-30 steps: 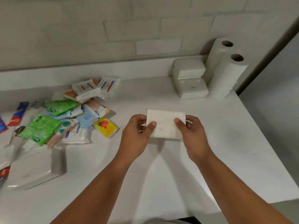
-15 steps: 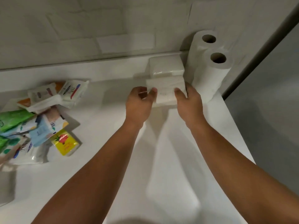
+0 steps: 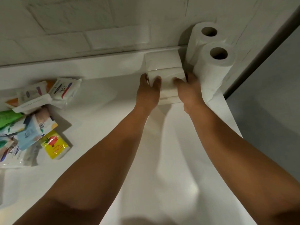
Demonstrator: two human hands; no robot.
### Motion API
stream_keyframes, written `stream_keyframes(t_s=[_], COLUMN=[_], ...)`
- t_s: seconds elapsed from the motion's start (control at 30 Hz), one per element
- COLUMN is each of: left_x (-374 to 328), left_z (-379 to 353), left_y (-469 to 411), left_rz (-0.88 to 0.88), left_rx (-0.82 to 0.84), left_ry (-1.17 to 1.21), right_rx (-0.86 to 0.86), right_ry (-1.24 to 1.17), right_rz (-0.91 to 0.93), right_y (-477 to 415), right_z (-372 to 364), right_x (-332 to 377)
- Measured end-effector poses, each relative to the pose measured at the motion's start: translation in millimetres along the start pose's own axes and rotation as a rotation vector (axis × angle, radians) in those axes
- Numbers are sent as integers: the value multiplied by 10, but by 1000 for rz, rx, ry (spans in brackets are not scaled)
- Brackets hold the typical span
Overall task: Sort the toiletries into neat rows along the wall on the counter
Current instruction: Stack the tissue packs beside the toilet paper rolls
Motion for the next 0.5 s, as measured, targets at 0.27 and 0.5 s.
stream_keyframes(t_s=[0.27, 0.5], left_x=[-4, -52], left_z=[-36, 16], left_y=[-47, -25], left_rz=[-17, 28], left_rx=[52, 92], left_ry=[-9, -72], right_rx=[30, 85], right_ry=[-128, 240], right_rz=[-20, 111], right_y=[-34, 3], right_z=[0, 3], right_x=[3, 81])
Point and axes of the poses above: each hand's wrist, its own y-axis away from the middle knuckle, its own z-axis out of the back of the hand, x = y × z, the point moved 2 cm from there along -y, towards the middle knuckle, and after that the axes turned 7 degrees about z, right-handed, at the moved point
